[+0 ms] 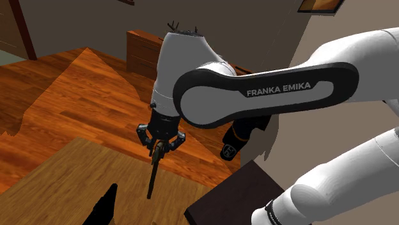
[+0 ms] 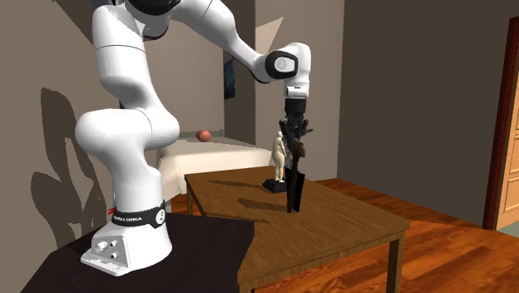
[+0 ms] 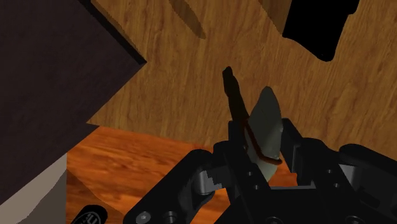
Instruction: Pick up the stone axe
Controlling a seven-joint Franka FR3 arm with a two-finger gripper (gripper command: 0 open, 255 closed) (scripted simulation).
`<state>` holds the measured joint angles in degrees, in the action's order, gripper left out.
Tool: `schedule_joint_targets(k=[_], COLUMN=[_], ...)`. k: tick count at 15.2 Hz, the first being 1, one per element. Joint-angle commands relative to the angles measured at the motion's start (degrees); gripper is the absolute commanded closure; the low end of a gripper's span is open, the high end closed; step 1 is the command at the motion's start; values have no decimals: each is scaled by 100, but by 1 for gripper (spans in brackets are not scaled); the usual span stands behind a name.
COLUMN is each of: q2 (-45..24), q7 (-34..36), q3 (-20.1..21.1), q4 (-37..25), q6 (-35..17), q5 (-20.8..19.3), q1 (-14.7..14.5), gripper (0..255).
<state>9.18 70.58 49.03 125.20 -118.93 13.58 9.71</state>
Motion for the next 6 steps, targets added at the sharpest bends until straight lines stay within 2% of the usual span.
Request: schedule_joint_targets(k=[1,6], q2=[74,180], q7=[-17,-46], q3=[-32,-91], q4=[-104,-275], q6=[164,420], q5=[39,89], q1=[-7,-12], gripper=[255,255])
